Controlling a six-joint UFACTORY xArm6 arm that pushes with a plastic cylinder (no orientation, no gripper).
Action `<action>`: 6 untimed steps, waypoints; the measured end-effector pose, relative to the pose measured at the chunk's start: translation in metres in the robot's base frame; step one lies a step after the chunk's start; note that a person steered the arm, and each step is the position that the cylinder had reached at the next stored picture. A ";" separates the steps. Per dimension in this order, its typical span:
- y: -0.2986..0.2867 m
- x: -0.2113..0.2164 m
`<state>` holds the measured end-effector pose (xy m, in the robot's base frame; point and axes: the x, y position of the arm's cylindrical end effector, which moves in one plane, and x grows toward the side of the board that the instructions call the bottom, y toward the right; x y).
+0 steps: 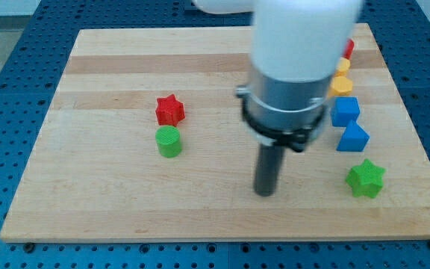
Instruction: Point your arm to the green circle
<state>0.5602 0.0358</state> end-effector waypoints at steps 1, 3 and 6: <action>-0.058 0.000; -0.150 0.000; -0.162 -0.092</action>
